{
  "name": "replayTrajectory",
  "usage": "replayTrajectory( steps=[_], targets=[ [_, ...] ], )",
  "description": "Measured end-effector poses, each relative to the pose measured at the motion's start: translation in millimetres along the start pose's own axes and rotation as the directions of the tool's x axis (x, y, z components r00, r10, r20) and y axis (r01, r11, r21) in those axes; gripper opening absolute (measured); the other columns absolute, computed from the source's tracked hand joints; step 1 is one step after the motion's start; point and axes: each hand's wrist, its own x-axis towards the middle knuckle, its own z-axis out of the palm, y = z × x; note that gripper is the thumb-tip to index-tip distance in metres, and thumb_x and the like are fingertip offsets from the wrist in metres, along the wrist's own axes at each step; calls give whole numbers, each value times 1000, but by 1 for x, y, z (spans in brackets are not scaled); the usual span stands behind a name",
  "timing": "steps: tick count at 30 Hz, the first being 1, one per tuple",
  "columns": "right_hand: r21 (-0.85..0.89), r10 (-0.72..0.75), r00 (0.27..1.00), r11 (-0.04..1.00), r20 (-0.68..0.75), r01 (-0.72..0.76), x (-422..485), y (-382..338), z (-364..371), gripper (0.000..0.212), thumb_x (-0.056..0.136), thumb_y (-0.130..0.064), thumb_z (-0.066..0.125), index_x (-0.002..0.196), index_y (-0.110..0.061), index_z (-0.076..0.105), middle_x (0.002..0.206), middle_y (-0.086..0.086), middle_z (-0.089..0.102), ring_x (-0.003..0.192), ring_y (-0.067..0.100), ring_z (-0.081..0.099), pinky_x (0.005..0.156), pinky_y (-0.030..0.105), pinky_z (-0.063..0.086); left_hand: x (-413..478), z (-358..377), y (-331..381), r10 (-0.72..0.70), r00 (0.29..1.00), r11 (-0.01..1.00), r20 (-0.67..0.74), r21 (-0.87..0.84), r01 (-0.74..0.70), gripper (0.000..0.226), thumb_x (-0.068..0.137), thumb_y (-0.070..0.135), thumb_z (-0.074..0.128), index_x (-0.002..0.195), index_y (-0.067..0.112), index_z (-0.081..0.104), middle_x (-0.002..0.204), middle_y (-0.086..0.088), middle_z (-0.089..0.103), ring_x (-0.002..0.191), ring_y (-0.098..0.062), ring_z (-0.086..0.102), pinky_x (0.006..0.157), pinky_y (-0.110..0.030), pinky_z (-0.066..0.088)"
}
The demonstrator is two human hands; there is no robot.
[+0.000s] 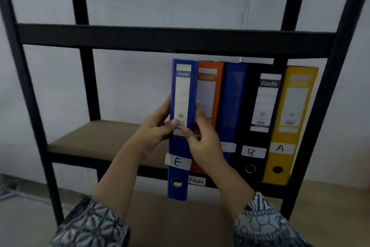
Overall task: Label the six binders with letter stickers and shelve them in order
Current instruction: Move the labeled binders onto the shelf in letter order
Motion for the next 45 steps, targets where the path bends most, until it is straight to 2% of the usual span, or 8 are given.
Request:
replayTrajectory(
  steps=[4, 9, 14, 18, 33, 38, 43, 45],
  targets=[
    [-157, -14, 997, 988, -78, 2, 10, 10, 7, 72, 92, -38, 52, 148, -42, 7, 139, -1, 41, 129, 15, 41, 99, 42, 47, 18, -12, -7, -31, 999, 999, 27, -34, 32, 74, 77, 19, 63, 138, 47, 31, 142, 11, 46, 122, -13, 54, 88, -36, 55],
    [-207, 2, 995, 978, -103, -24, 20, 18, 16, 69, 91, -43, 47, 144, -49, 3, 138, -1, 41, 131, 13, 38, 101, 36, 46, 42, -31, -15, -136, 982, 991, 128, -4, 137, 91, 66, 27, 82, 140, 46, 32, 132, 4, 53, 122, -19, 52, 90, -40, 54],
    [-290, -30, 983, 957, -179, -23, 31, 33, 20, 68, 91, -45, 47, 146, -40, 7, 126, 1, 43, 115, 6, 43, 92, 26, 48, 67, -30, -29, -162, 970, 986, 181, -16, 167, 88, 72, 23, 75, 146, 39, 28, 130, 2, 54, 123, -21, 51, 96, -44, 50],
    [-345, -36, 975, 938, -220, -43, 39, 44, 24, 67, 92, -38, 52, 142, -41, 7, 126, 3, 39, 107, -5, 30, 84, 10, 36, 81, -32, -39, -157, 969, 985, 190, -36, 167, 85, 74, 23, 72, 146, 37, 29, 132, 1, 51, 125, -22, 48, 97, -44, 49],
    [-461, -58, 980, 887, -192, -38, 53, 56, 18, 68, 91, -50, 43, 146, -37, 4, 133, 6, 48, 122, 17, 49, 85, 28, 51, 103, -26, -55, -139, 979, 989, 151, -32, 145, 89, 72, 32, 71, 147, 40, 24, 138, 4, 47, 130, -21, 43, 101, -44, 46],
    [-551, -90, 971, 833, -219, -47, 53, 57, 17, 69, 90, -58, 37, 149, -34, 8, 119, 4, 49, 107, 15, 51, 74, 26, 52, 101, -24, -54, -120, 986, 993, 115, 7, 120, 86, 75, 36, 70, 147, 42, 22, 137, 7, 47, 131, -20, 41, 102, -47, 43],
    [-451, 29, 990, 888, -139, -89, 55, 50, 17, 68, 96, -38, 46, 147, -38, 1, 136, 2, 41, 127, 16, 41, 94, 36, 50, 97, -22, -53, -38, 998, 993, 57, 110, 32, 75, 90, 26, 60, 148, 41, 16, 133, 17, 47, 128, -10, 42, 91, -29, 46],
    [-355, 100, 988, 925, -119, -137, 55, 49, 15, 67, 95, -28, 50, 147, -38, 9, 141, 1, 39, 132, 15, 37, 102, 37, 45, 95, -21, -52, -12, 999, 991, 34, 136, 7, 73, 91, 24, 59, 148, 40, 16, 133, 17, 47, 128, -10, 42, 94, -31, 47]
  ],
)
